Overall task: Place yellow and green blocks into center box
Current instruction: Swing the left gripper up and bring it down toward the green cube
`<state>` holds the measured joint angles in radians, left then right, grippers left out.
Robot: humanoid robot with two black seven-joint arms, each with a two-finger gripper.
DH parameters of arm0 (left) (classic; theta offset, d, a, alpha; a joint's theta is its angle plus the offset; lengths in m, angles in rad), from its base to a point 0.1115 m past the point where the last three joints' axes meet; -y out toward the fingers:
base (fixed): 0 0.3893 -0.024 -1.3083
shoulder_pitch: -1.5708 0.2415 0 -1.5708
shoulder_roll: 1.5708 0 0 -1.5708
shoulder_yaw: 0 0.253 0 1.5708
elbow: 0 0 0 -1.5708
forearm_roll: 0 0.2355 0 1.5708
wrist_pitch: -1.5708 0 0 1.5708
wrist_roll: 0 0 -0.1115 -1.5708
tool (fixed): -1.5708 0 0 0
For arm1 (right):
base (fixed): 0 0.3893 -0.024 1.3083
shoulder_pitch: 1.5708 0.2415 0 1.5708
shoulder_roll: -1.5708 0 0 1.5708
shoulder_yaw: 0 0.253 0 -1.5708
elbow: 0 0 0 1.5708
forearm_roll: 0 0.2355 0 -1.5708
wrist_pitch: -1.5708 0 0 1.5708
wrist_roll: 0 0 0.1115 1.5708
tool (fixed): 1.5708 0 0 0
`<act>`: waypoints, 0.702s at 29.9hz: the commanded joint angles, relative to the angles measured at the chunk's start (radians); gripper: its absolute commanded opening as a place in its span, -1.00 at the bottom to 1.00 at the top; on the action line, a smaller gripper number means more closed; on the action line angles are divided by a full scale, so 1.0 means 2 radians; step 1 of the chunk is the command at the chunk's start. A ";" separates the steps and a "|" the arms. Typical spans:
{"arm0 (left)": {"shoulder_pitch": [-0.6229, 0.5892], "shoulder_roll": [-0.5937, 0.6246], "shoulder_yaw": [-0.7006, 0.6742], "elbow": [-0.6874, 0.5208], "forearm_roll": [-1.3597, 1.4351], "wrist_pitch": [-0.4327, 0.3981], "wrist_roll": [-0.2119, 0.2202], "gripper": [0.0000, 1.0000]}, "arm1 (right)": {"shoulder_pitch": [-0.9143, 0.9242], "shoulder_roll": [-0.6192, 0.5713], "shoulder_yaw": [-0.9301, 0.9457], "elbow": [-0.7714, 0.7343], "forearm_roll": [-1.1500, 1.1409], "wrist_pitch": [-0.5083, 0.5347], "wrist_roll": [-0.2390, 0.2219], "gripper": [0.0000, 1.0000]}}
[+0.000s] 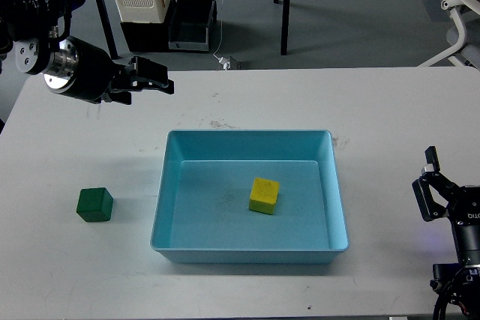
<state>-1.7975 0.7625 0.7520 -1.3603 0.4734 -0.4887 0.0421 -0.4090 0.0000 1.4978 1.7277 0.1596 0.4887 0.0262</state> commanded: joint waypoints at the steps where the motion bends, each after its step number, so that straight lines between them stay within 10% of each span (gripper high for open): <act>1: -0.001 0.021 0.034 -0.003 0.040 0.000 -0.001 1.00 | -0.001 0.000 -0.002 0.000 -0.001 0.000 0.000 1.00; 21: 0.100 0.091 0.025 -0.045 0.127 0.000 -0.004 1.00 | -0.005 0.000 -0.001 -0.003 -0.002 0.000 0.000 1.00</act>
<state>-1.6624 0.9688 0.8473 -1.4649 0.7279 -0.4886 0.0337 -0.4151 0.0000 1.4903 1.7210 0.1566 0.4887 0.0261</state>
